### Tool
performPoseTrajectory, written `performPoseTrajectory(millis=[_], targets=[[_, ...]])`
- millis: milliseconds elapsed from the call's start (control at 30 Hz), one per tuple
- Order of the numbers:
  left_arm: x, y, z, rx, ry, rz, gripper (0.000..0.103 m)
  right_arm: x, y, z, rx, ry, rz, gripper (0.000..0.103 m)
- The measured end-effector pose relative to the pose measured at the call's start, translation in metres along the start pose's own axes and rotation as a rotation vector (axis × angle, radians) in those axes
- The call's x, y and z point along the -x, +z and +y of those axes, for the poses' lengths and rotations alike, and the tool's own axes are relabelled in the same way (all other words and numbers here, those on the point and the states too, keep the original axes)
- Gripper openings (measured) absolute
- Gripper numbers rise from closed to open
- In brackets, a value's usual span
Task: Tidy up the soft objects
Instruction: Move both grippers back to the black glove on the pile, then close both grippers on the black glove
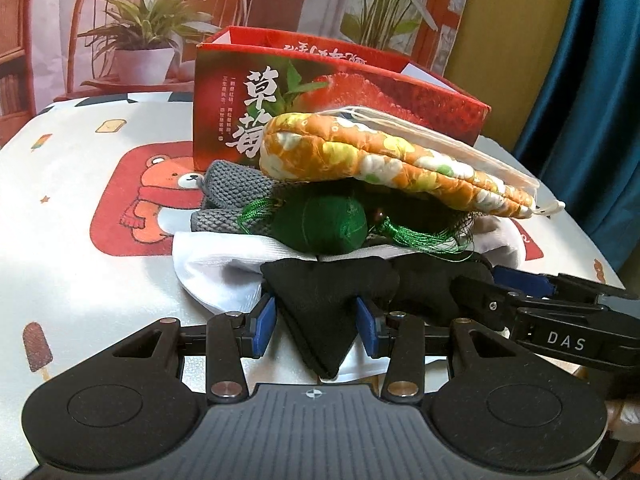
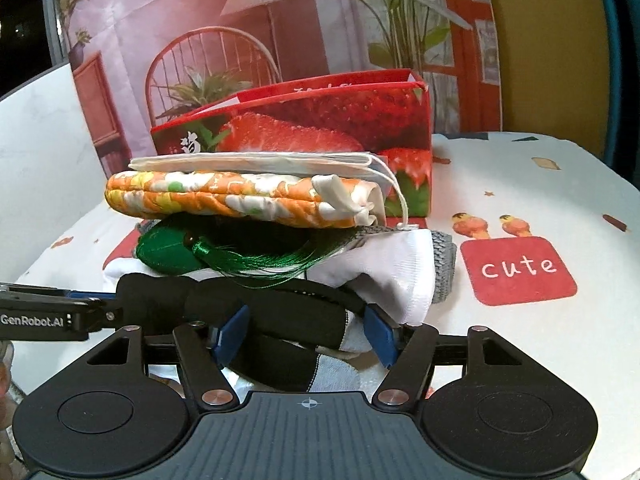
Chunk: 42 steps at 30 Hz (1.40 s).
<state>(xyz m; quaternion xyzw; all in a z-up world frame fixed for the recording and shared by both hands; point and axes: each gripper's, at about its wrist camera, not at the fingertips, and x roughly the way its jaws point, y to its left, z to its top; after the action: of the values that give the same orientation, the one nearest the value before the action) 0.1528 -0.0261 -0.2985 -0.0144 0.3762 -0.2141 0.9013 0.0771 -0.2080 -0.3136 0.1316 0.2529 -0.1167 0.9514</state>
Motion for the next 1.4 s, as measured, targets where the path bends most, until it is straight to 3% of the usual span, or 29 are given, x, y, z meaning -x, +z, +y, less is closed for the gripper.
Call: performPoseTrajectory(millis=[67,233,533,1033,1400], targets=[[0.000,0.000,0.000,-0.002,-0.002,-0.002,0.043,-0.001,0.000,0.000,0.000,0.006,0.005,0.057],[0.003,0.001,-0.003,-0.018,-0.017,-0.010,0.022,-0.003,0.000,0.004,0.019,0.040,0.018,0.039],[0.015,0.004,-0.010,-0.039,-0.018,-0.046,0.018,0.004,0.003,0.005,0.005,0.059,0.014,0.018],[0.052,0.017,-0.013,-0.056,-0.011,-0.184,0.015,0.035,0.024,0.027,0.072,0.123,-0.089,0.006],[0.049,0.013,-0.003,-0.013,0.000,-0.147,0.015,0.029,0.021,0.027,0.062,0.107,-0.054,0.005]])
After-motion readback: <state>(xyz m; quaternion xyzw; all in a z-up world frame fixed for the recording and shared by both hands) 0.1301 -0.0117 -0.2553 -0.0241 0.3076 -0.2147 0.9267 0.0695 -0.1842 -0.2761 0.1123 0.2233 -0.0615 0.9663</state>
